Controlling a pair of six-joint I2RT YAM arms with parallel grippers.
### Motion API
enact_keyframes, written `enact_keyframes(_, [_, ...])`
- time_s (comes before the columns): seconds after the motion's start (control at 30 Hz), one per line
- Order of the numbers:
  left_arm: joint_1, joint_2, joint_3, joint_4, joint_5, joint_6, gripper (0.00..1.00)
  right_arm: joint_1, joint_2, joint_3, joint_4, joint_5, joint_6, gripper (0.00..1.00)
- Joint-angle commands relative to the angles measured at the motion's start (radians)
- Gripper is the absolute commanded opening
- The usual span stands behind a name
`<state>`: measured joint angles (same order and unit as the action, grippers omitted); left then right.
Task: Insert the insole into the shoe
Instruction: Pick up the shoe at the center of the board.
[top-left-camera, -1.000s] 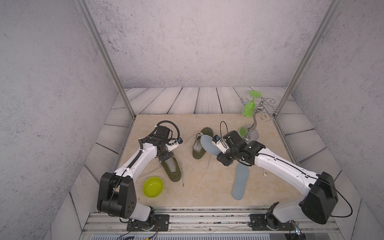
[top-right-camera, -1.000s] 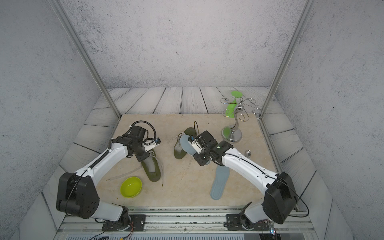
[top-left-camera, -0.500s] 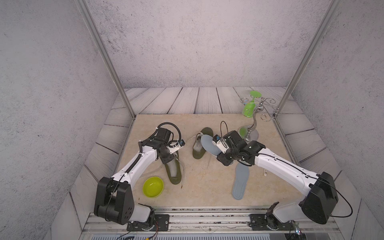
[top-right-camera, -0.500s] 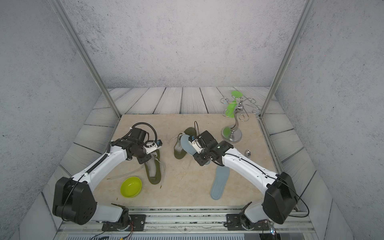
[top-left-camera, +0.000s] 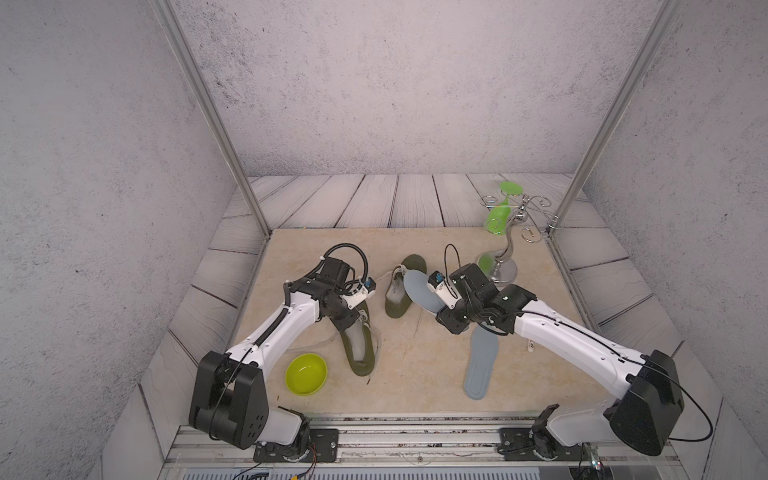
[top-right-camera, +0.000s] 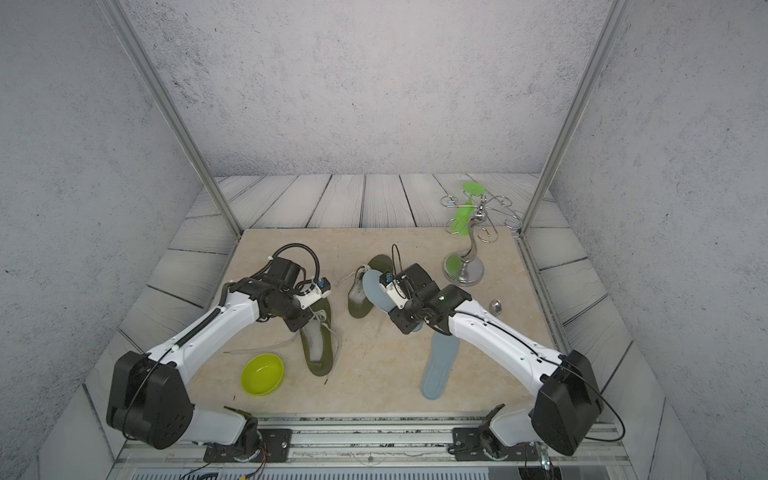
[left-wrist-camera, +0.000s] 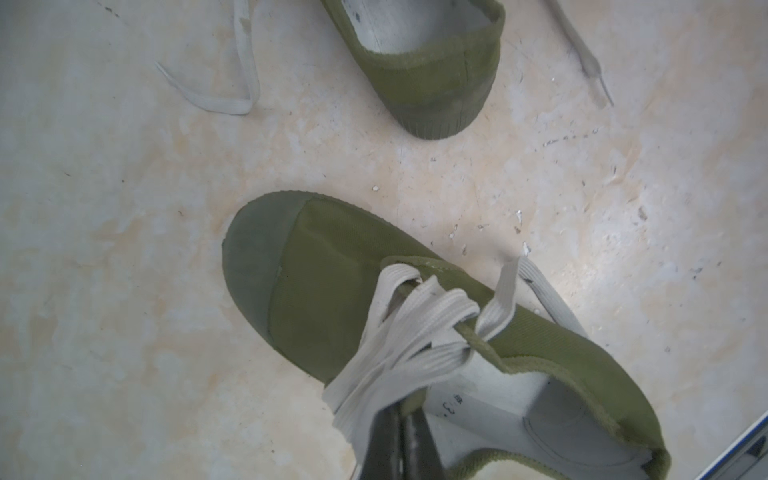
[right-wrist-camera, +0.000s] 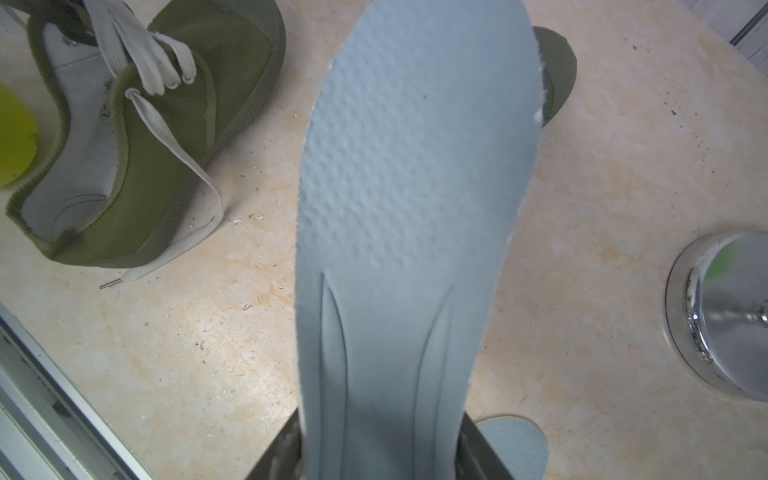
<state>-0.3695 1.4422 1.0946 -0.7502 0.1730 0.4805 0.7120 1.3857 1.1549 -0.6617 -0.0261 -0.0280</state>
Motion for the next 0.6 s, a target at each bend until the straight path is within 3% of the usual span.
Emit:
enact_keyframes(0.0, [-0.011, 0.066, 0.089, -0.007, 0.018, -0.183, 0.0, -0.002, -0.033, -0.006, -0.003, -0.001, 0.014, 0.51])
enact_keyframes(0.1, [-0.012, 0.165, 0.166, -0.059, -0.027, -0.276, 0.0, -0.002, -0.035, -0.006, -0.004, 0.0, 0.014, 0.51])
enact_keyframes(0.3, [-0.015, 0.33, 0.335, -0.207, 0.018, -0.379, 0.0, -0.002, -0.021, 0.006, -0.036, -0.02, 0.002, 0.51])
enact_keyframes(0.57, [-0.016, 0.23, 0.293, -0.115, 0.117, -0.435, 0.0, 0.0, 0.009, 0.059, -0.1, -0.09, 0.037, 0.5])
